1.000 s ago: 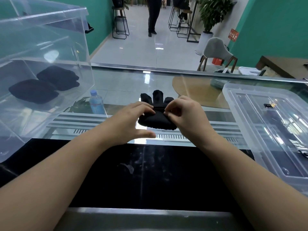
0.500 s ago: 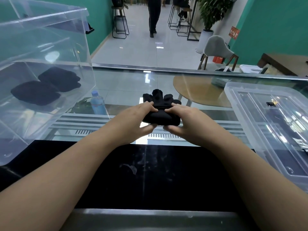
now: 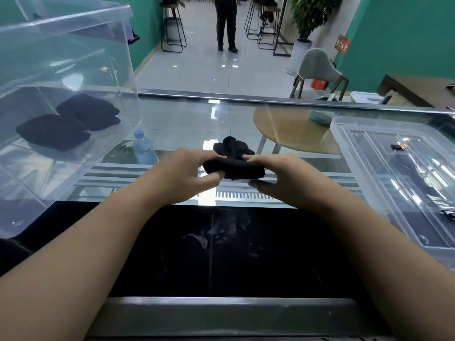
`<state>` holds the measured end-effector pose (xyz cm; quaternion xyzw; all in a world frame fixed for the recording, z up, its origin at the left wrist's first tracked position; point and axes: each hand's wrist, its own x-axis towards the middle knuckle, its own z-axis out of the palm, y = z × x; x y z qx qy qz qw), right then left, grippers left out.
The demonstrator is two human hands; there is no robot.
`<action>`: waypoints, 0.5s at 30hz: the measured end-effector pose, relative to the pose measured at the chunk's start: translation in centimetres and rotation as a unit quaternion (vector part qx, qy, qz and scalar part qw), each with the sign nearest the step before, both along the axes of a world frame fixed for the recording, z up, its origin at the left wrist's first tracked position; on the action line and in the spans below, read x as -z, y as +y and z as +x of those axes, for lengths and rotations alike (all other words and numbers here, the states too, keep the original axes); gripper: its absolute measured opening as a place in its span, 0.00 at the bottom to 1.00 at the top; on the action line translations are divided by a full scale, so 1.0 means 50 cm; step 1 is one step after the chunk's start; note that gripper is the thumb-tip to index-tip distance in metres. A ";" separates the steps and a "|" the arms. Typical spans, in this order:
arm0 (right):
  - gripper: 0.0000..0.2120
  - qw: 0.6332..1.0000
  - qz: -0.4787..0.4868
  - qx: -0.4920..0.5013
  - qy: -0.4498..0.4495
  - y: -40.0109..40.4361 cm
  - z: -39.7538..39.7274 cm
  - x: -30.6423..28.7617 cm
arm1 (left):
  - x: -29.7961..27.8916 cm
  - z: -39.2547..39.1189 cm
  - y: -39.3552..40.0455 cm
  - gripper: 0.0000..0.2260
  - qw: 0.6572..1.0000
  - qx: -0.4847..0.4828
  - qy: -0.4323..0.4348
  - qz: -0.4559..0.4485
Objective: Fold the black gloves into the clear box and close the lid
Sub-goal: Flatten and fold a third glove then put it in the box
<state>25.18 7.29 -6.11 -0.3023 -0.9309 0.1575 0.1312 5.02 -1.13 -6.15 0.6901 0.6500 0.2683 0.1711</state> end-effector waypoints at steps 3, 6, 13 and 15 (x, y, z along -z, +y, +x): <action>0.10 0.999 -0.034 0.006 0.025 -0.012 0.000 -0.010 | -0.009 -0.004 -0.012 0.04 1.000 -0.010 -0.016 0.004; 0.11 0.990 -0.123 0.037 0.052 -0.021 -0.002 -0.021 | -0.017 -0.001 -0.012 0.04 0.999 -0.028 -0.025 0.012; 0.20 0.962 -0.184 0.150 0.132 -0.006 -0.046 -0.002 | 0.005 0.016 0.018 0.08 0.985 -0.135 -0.091 0.057; 0.19 0.964 -0.167 0.164 0.127 -0.003 -0.065 0.000 | 0.015 0.020 0.028 0.10 0.979 -0.161 -0.099 0.072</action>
